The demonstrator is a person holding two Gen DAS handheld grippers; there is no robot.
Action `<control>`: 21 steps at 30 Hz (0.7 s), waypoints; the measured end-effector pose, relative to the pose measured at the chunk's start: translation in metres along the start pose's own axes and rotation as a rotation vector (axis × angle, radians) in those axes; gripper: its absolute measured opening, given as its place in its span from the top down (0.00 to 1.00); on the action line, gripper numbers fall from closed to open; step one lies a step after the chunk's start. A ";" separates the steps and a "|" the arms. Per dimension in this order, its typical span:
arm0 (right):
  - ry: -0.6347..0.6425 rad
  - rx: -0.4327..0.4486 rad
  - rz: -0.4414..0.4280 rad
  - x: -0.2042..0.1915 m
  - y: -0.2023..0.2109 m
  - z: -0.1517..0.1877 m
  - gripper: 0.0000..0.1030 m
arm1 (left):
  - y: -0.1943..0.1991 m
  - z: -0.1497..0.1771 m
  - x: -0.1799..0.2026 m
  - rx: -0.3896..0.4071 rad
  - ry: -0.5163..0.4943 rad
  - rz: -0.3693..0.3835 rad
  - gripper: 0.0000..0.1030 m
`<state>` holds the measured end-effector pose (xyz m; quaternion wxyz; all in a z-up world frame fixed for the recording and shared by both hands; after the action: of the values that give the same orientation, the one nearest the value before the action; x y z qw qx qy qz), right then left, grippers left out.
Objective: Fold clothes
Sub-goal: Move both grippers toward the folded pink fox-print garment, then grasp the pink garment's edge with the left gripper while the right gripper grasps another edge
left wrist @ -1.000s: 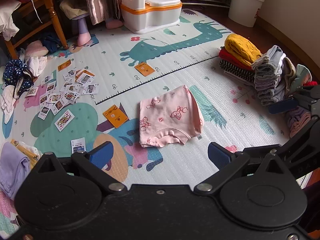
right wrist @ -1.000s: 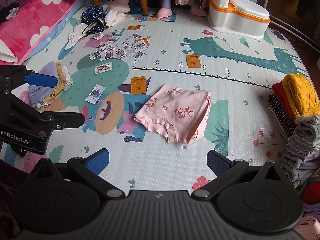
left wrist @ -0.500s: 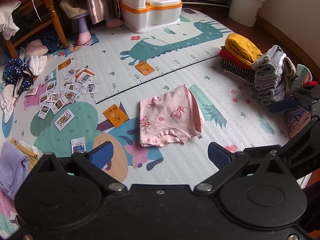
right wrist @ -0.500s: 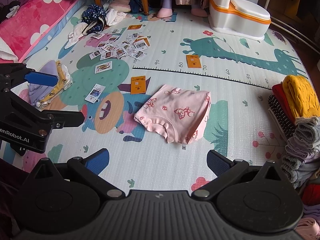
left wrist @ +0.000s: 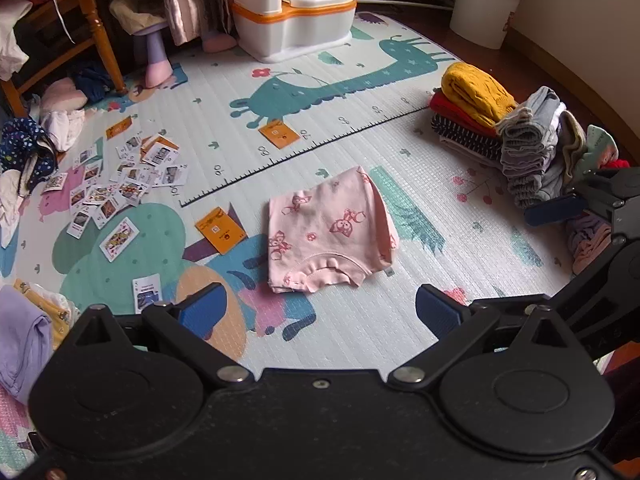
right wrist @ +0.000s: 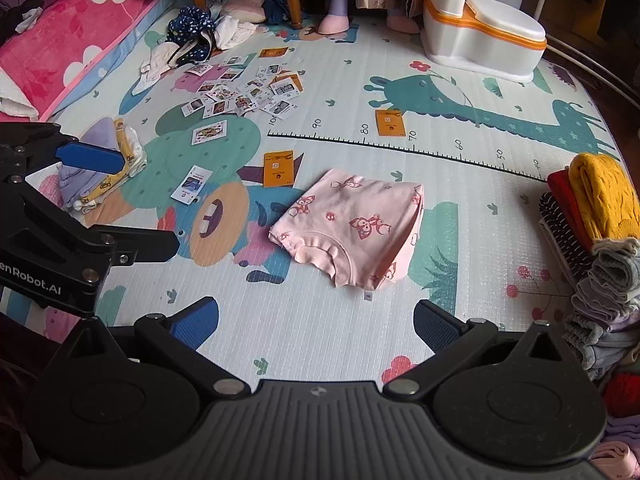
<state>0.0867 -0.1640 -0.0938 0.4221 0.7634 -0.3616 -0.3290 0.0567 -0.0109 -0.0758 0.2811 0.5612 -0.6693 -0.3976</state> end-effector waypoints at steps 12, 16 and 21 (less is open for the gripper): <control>0.013 -0.014 0.012 0.022 -0.027 -0.012 0.00 | -0.024 -0.018 0.004 0.048 -0.162 0.017 0.01; 0.080 -0.009 0.031 0.027 -0.048 -0.013 0.00 | -0.038 -0.011 0.001 0.097 -0.260 0.017 0.01; 0.216 -0.022 0.053 0.029 -0.080 -0.001 0.00 | -0.069 0.008 0.001 0.069 -0.414 0.047 0.01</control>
<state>0.1244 -0.1569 -0.1692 0.4756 0.7799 -0.3305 -0.2374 0.0865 -0.0136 -0.1385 0.1275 0.4610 -0.7390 -0.4745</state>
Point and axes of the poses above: each gripper's, at about its wrist camera, not at the fingertips, and y roughly against the way its jaws point, x to its right, z to its underside, the point moved 9 cm from there along -y, roughly the way its jaws point, and after that the axes turned 11 degrees about -y, right-handed, at the moved point
